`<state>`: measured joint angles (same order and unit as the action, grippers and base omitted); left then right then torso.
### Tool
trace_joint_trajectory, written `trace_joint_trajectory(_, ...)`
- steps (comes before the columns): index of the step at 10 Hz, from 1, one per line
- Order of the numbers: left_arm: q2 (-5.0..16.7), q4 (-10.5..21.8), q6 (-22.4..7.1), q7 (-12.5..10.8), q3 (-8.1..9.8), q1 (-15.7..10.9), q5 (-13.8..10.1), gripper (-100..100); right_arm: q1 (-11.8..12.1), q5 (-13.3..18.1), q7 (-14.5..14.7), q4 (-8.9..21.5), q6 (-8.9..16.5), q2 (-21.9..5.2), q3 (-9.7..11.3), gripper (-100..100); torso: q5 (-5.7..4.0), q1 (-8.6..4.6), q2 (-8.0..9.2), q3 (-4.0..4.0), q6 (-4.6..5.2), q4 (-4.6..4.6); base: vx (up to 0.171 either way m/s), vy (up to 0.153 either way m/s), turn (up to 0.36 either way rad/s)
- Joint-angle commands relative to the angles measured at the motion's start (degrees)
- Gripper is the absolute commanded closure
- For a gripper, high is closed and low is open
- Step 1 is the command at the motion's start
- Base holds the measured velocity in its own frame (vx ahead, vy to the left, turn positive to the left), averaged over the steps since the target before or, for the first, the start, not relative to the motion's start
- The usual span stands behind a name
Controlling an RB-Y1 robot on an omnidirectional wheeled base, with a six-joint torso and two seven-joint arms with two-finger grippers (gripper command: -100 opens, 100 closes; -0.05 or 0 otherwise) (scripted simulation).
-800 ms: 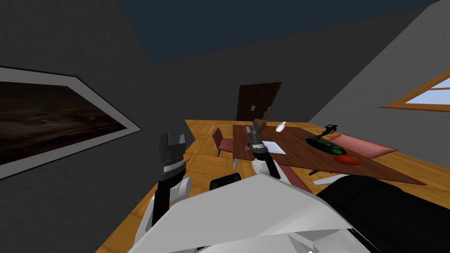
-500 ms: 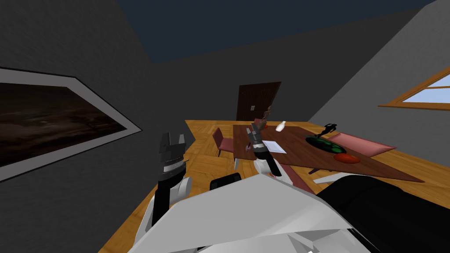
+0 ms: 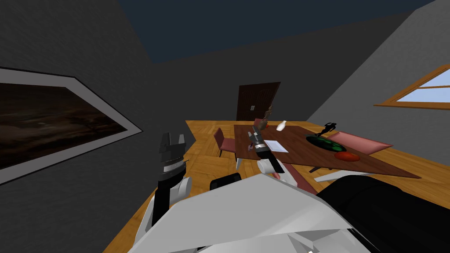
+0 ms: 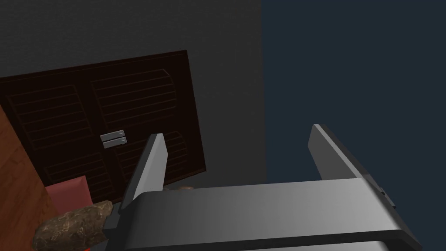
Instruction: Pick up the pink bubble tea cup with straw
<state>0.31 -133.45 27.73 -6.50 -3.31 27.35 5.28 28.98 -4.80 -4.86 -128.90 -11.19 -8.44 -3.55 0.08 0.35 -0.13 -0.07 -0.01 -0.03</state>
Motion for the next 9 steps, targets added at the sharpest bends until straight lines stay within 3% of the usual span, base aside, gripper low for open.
trace_joint_trajectory(1,0.0,0.0,0.0,0.0,0.0,0.0,0.0,0,-0.31,-2.0,-1.87,2.27,1.79,-0.99,-1.9,-100,0.0,0.0,0.0,0.0,0.0,0.0,0.031,0.071,-0.013)
trace_joint_trajectory(2,0.0,0.0,0.0,0.0,0.0,0.0,0.0,0,-0.33,-3.7,-3.46,3.49,3.63,-1.65,-3.45,-100,-0.02,-0.07,-0.01,-0.01,0.01,0.0,0.028,0.089,-0.031)
trace_joint_trajectory(3,0.0,0.0,0.0,0.0,0.0,0.0,0.0,0,-0.33,-3.72,-3.46,3.49,3.91,-1.65,-3.45,-100,-0.02,-0.06,0.01,0.0,0.02,0.0,0.019,0.08,-0.019)
trace_joint_trajectory(6,0.0,0.0,0.0,0.0,0.0,0.0,0.0,0,-0.43,-9.28,-8.62,7.39,10.13,-3.61,-8.44,-100,-0.01,-0.03,-0.02,-0.01,0.01,-0.01,0.039,0.103,-0.032)
trace_joint_trajectory(7,0.0,0.0,0.0,0.0,0.0,0.0,0.0,0,-0.43,-9.28,-8.62,7.39,10.74,-3.61,-8.44,-100,0.02,0.1,-0.05,-0.03,0.02,-0.01,0.038,0.097,-0.028)
trace_joint_trajectory(9,0.0,0.0,0.0,0.0,0.0,0.0,0.0,0,-0.53,-12.99,-12.19,10.13,14.96,-4.83,-11.78,-100,-0.01,-0.03,-0.04,-0.03,0.01,-0.01,0.036,0.098,-0.027)
